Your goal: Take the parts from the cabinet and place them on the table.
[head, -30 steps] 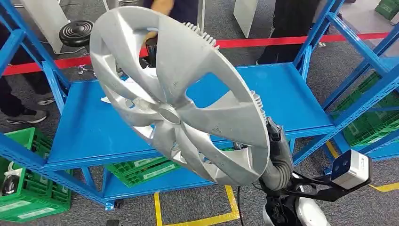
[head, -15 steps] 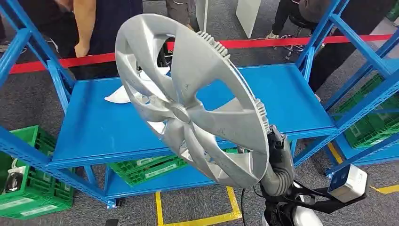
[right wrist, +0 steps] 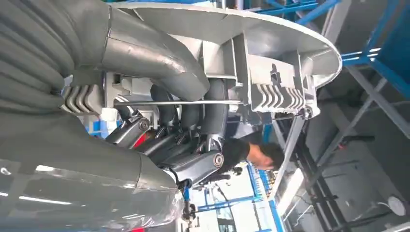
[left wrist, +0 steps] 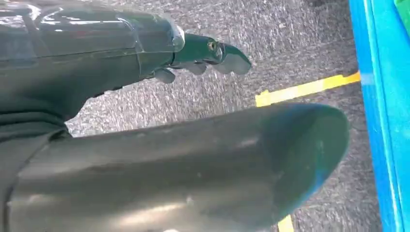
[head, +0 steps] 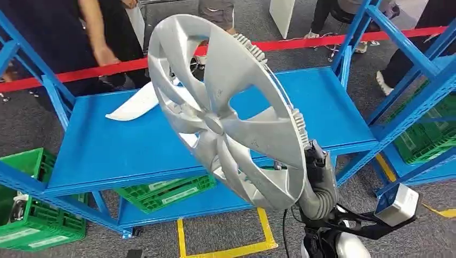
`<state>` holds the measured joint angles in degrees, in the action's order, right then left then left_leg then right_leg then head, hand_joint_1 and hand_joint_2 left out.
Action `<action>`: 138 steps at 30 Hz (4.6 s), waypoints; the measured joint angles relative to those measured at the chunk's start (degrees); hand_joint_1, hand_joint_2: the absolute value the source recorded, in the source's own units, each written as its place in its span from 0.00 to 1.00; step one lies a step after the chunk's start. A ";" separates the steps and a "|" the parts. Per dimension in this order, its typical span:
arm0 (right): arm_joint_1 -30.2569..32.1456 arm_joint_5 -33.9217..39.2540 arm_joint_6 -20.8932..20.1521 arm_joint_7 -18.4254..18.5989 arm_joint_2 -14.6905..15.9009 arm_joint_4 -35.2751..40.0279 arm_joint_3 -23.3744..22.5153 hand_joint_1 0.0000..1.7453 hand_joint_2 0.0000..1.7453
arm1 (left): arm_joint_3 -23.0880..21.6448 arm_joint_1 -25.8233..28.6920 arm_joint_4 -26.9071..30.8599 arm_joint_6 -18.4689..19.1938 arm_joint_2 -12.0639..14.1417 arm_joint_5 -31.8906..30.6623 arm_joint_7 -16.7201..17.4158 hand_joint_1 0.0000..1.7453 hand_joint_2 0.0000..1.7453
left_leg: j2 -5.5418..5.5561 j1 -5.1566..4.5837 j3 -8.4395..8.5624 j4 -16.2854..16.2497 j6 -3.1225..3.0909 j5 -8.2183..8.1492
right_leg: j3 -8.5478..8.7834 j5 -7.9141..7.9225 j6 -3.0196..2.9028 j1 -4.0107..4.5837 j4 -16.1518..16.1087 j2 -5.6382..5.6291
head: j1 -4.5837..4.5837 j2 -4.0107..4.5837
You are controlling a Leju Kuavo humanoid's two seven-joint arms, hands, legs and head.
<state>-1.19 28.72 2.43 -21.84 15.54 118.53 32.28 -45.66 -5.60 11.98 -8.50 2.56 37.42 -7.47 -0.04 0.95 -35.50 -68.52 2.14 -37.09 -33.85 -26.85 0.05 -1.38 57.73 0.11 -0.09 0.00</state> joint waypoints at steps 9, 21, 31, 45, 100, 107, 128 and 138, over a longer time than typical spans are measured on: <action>-0.03 0.04 0.00 0.09 -0.13 0.04 0.02 1.00 1.00 | -0.02 -0.04 0.00 0.06 -0.46 0.24 -0.13 0.00 0.00 | 0.12 -0.16 4.63 9.86 -1.12 6.33 | -0.63 0.78 1.30 0.59 0.40 -0.04 | 0.75 0.00; 0.04 -0.37 0.28 0.11 -0.13 0.02 0.00 1.00 1.00 | -0.02 0.00 -0.02 0.11 -0.85 0.57 0.24 0.00 0.00 | 0.11 -1.98 1.73 10.13 -3.97 9.44 | 1.49 -3.42 0.40 1.46 4.77 -0.12 | -2.36 0.00; -0.15 -0.28 0.44 -0.02 -0.35 0.20 -1.01 1.00 1.00 | -0.04 -0.04 -0.04 -0.07 -1.31 0.26 -0.13 0.00 0.00 | 0.18 -0.78 -3.75 -1.54 -0.70 1.87 | 3.13 -0.18 -1.31 1.43 -2.93 0.48 | -1.35 0.00; 1.60 2.08 0.15 -1.20 -0.59 -0.07 -2.34 1.00 1.00 | -0.04 -0.45 -0.02 -1.07 -0.22 -1.16 1.68 0.00 0.00 | 0.02 0.48 2.43 8.55 -2.62 7.28 | -3.38 -5.59 2.79 -0.08 7.71 0.17 | -1.29 0.00; -0.33 0.76 4.04 3.52 -0.53 -0.42 -2.49 1.00 1.00 | -0.39 -0.34 -0.04 -0.35 -3.56 0.17 -0.57 0.00 0.00 | -0.13 -0.43 2.85 8.69 -1.41 6.60 | 1.53 -2.26 0.00 1.75 0.55 0.56 | 0.42 0.00; -0.75 -2.89 4.48 4.29 -0.28 -0.15 -2.16 1.00 1.00 | -0.39 -0.05 -0.04 0.09 -3.89 0.17 1.70 0.00 0.00 | -0.03 -0.19 2.23 9.11 -3.16 7.51 | -3.01 -9.01 2.19 1.17 11.24 0.31 | -1.24 0.00; -0.74 -4.46 4.48 4.44 -0.02 -0.33 -1.44 1.00 1.00 | -0.42 -0.06 -0.39 0.09 -3.93 0.00 1.46 0.00 0.00 | -0.53 0.04 -3.32 -1.44 -0.50 4.75 | 3.01 -2.16 -0.87 1.42 -1.15 2.60 | 0.18 0.00; -0.45 -5.42 4.54 4.35 0.00 -0.15 -1.20 1.00 1.00 | -0.44 -0.38 -0.48 0.09 -3.93 -0.37 1.64 0.00 0.00 | -0.65 -0.40 1.56 9.92 -3.40 8.72 | 0.09 -7.99 1.91 1.23 6.71 0.81 | -0.60 0.00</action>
<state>-1.64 23.30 6.97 -17.48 15.54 118.38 31.08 -46.10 -5.99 11.50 -8.41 -1.38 37.05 -5.84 -0.69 0.54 -33.94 -58.60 -1.26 -28.37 -33.76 -34.83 1.96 -0.14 64.44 0.93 -0.70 0.00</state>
